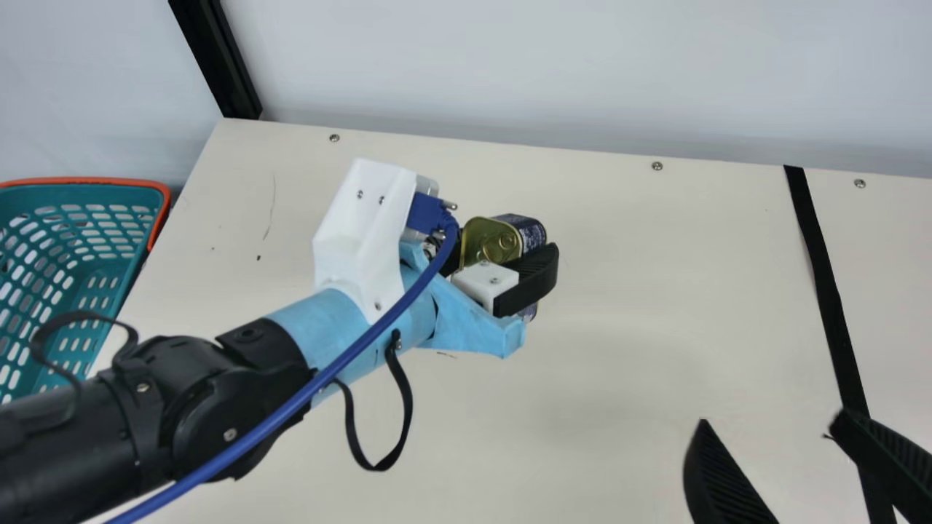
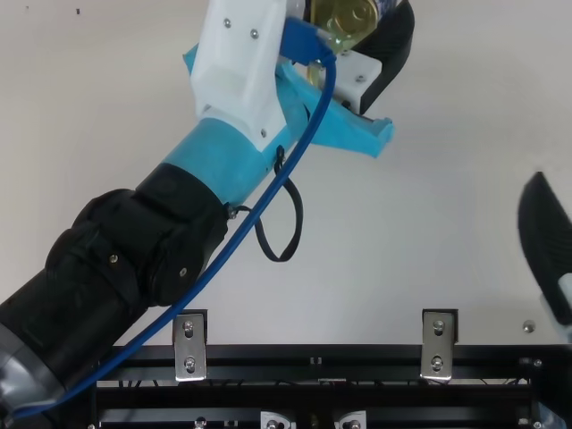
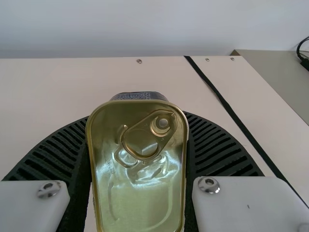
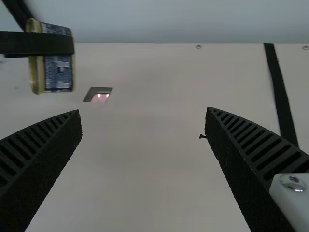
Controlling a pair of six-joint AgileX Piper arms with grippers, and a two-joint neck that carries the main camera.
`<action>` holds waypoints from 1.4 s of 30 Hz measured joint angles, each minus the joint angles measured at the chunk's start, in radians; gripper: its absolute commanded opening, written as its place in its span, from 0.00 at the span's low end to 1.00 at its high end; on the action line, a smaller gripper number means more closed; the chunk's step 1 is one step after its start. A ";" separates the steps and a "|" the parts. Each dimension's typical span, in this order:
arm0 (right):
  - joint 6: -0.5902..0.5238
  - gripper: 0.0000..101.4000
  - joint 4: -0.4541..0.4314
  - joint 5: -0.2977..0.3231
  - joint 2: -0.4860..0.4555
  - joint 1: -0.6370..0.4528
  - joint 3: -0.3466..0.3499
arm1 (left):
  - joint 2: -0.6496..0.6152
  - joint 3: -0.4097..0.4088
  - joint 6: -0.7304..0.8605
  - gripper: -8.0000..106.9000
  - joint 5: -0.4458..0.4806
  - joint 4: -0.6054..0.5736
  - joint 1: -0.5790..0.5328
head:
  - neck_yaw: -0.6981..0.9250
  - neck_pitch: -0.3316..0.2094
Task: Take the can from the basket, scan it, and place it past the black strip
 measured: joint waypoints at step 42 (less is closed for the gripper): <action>-0.303 1.00 0.323 -0.099 0.433 0.198 -0.109 | 0.000 0.000 0.000 0.16 0.000 0.000 0.000 | 0.000 0.000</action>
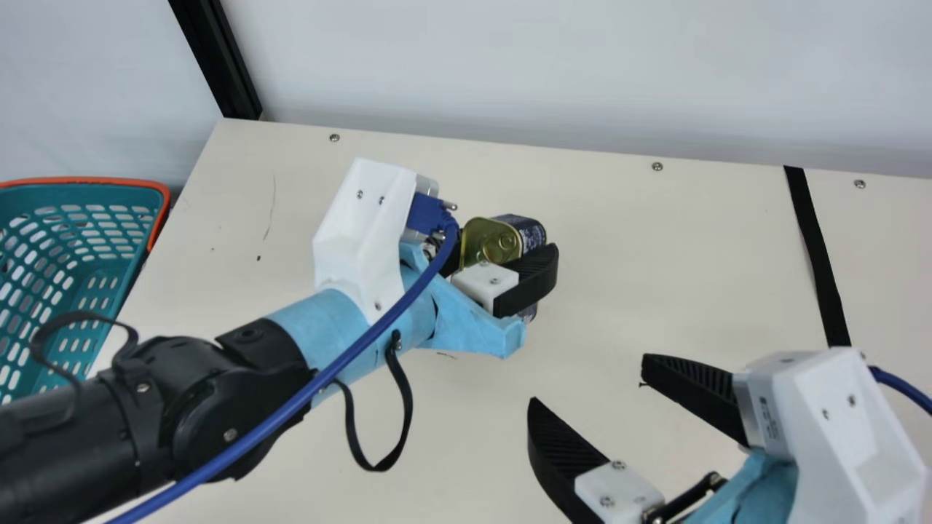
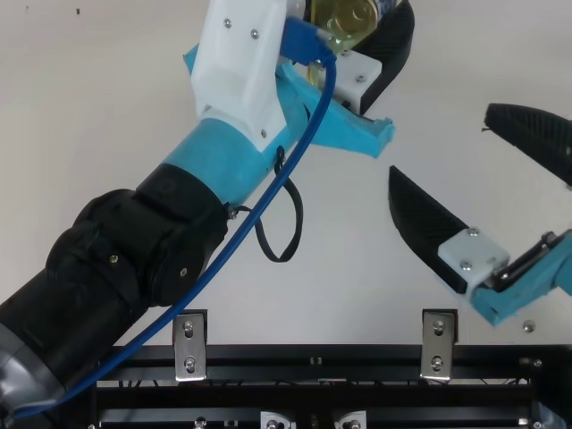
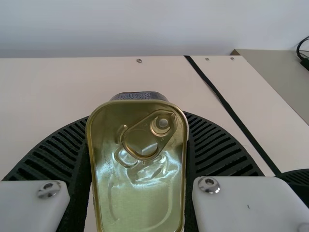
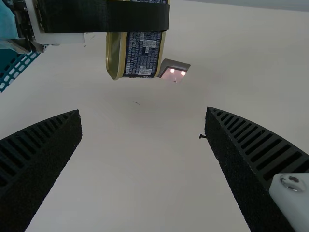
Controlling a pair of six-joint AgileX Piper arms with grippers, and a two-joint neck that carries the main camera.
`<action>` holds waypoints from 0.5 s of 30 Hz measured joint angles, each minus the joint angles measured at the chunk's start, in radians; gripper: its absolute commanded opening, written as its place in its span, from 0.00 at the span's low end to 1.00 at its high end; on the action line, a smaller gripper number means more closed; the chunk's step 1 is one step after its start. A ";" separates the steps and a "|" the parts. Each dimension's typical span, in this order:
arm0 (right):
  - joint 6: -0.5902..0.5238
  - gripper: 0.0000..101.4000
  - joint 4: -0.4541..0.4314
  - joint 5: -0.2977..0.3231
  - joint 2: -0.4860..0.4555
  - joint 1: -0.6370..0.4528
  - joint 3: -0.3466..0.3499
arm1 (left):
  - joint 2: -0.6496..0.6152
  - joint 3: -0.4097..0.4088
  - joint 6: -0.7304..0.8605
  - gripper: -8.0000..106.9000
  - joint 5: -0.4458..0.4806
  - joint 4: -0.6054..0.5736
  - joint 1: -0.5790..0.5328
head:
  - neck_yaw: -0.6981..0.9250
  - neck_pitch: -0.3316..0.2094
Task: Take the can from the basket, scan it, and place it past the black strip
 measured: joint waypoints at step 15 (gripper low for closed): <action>-0.449 1.00 0.370 0.167 0.171 -0.233 -0.066 | 0.000 0.000 0.000 0.16 0.000 0.000 0.000 | 0.000 0.000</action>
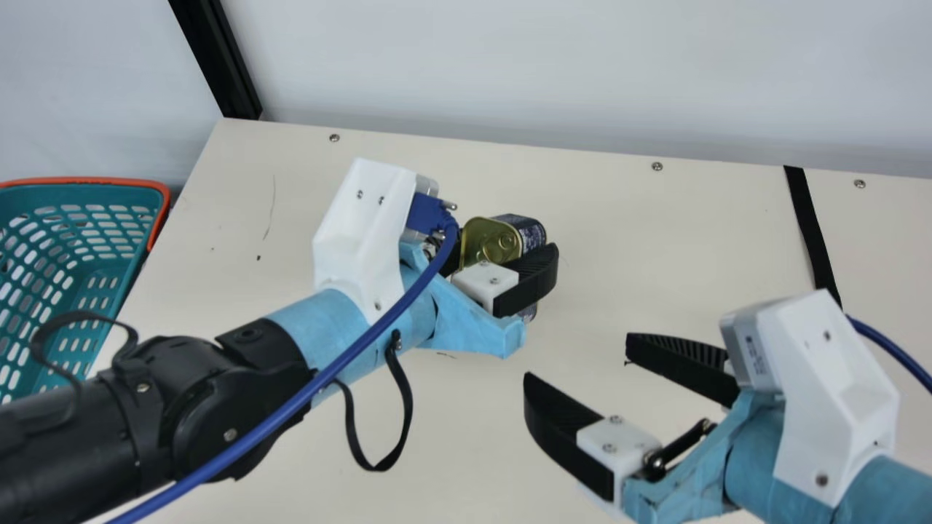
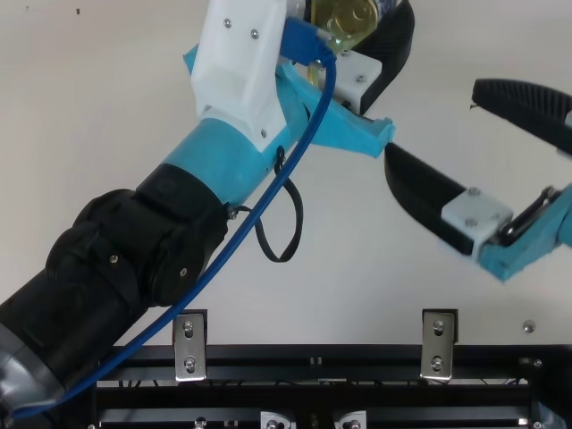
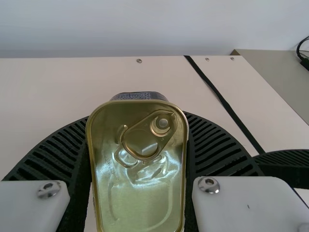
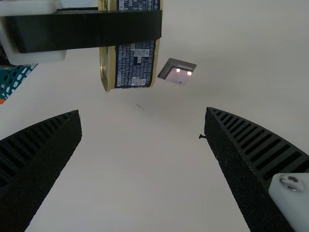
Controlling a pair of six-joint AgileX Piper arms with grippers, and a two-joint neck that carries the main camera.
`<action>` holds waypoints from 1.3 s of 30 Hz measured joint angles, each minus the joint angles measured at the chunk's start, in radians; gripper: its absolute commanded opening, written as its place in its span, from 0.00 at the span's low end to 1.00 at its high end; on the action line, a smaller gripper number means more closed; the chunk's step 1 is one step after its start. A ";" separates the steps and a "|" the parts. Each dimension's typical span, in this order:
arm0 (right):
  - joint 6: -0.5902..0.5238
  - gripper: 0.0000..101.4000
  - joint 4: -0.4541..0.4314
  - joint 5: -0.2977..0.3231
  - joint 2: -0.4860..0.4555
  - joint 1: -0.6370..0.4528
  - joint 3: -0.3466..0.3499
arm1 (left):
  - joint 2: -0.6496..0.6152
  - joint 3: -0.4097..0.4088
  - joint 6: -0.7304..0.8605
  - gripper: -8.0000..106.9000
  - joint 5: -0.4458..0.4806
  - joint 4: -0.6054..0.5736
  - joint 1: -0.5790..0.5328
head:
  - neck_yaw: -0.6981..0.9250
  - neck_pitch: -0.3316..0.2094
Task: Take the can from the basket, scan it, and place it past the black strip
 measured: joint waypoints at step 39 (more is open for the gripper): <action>-0.381 1.00 0.303 0.061 0.320 0.025 -0.131 | 0.000 0.000 0.000 0.16 0.000 0.000 0.000 | 0.000 0.000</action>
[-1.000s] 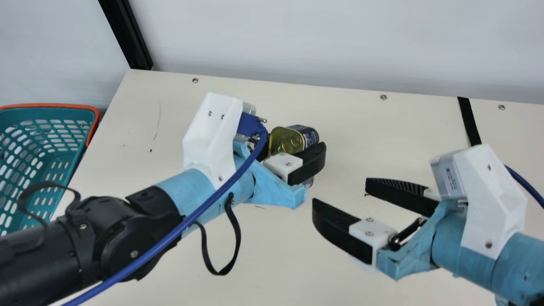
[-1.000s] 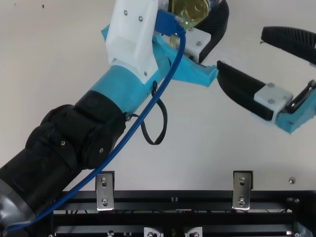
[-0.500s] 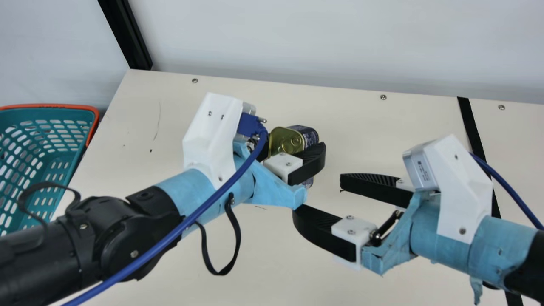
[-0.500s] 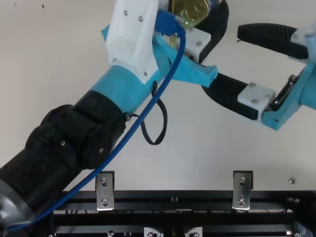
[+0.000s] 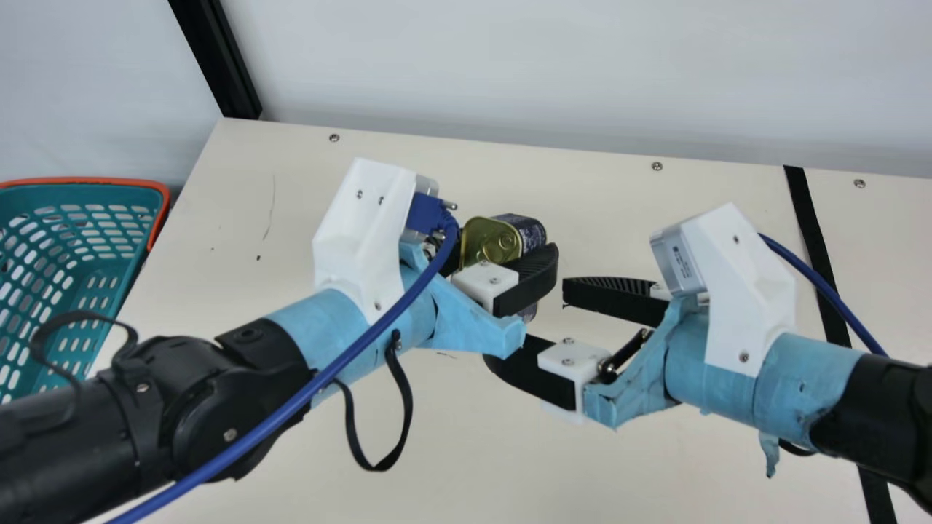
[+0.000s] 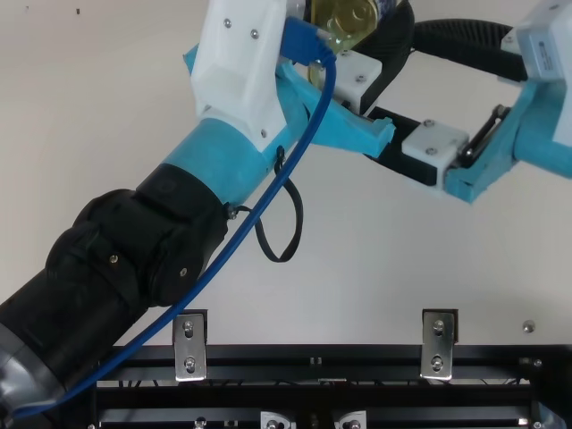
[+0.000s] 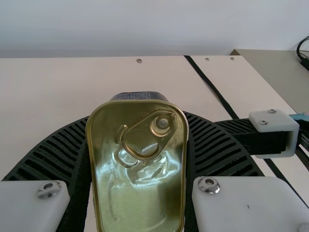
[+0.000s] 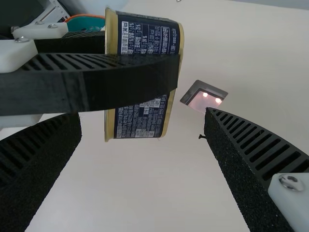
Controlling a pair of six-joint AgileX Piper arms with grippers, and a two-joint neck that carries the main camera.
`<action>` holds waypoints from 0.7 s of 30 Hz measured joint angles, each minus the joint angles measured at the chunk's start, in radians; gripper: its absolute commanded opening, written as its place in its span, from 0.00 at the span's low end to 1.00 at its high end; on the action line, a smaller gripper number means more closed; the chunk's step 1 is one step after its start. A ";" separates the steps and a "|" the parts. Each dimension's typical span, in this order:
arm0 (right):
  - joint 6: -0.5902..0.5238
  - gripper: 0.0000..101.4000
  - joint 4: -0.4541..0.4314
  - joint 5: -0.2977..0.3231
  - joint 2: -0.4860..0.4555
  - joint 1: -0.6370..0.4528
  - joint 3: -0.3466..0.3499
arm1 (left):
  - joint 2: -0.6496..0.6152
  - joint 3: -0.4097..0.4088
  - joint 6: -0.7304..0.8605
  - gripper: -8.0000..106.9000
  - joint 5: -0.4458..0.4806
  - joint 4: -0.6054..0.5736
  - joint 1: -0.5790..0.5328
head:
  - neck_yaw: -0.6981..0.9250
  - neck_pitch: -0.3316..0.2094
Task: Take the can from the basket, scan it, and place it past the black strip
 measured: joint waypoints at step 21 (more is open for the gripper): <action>-0.060 1.00 0.083 -0.067 0.089 0.058 -0.036 | 0.000 0.000 0.000 0.16 0.000 0.000 0.000 | 0.000 0.000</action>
